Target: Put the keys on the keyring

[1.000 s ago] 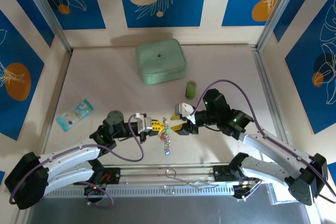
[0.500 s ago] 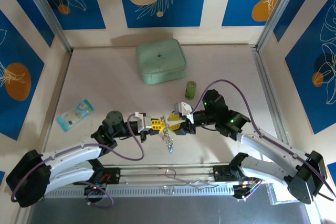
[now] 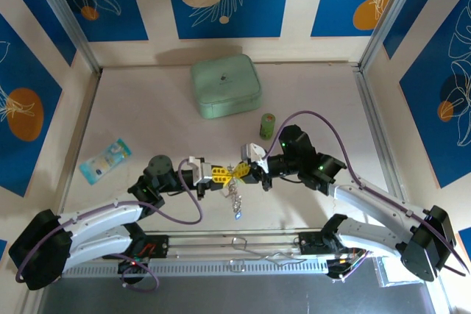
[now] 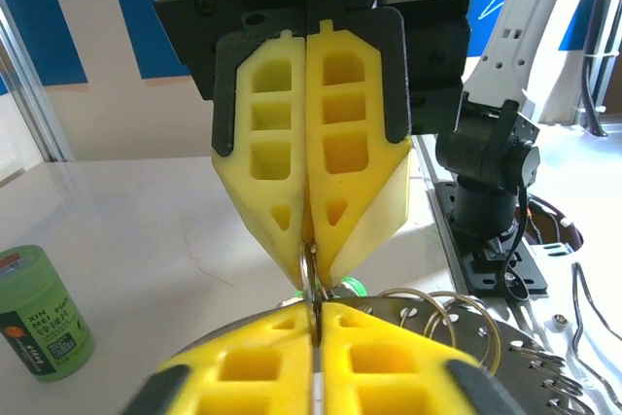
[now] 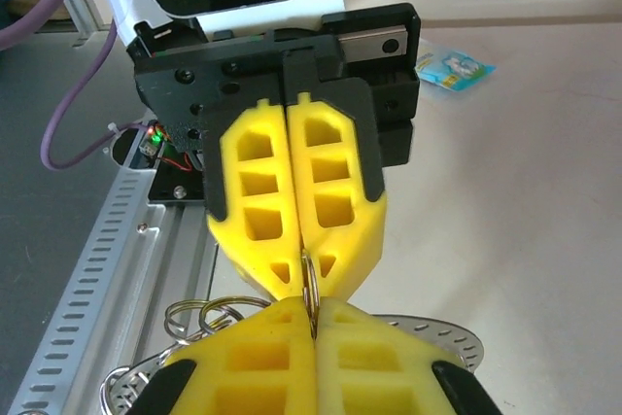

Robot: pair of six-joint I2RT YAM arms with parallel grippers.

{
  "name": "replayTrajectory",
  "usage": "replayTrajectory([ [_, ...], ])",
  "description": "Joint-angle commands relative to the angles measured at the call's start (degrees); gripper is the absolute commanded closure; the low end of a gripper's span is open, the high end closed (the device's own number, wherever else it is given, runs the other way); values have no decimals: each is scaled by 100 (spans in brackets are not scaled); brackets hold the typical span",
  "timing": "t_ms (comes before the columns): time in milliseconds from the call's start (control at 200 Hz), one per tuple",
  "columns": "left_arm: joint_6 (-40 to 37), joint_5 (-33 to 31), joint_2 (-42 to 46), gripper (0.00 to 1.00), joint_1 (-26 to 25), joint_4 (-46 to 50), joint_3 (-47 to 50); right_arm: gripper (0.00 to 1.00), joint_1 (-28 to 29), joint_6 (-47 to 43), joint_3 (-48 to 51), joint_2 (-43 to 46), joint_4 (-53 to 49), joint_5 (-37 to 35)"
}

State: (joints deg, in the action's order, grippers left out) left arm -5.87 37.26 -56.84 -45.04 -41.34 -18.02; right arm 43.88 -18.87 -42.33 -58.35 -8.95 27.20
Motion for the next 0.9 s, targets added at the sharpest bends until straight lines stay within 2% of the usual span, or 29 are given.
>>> replayTrajectory([
  [0, -86, 10, 107, 79, -42, -9, -189, 100, 33, -286, -251, -37, -362, -161],
  [175, -660, -135, 402, 72, -42, 1360, -469, 100, 42, -792, -531, -50, -1057, -496],
  [360, -1034, -312, 529, 67, -46, 2219, -721, 100, 133, -1181, -852, -181, -1676, -740],
  [670, -1101, -182, 319, 67, -48, 2502, -949, 100, 446, -1456, -1198, -441, -2078, -1026],
  [895, -1147, -112, 233, 72, -50, 2616, -1025, 100, 703, -1481, -1365, -645, -2085, -1172],
])
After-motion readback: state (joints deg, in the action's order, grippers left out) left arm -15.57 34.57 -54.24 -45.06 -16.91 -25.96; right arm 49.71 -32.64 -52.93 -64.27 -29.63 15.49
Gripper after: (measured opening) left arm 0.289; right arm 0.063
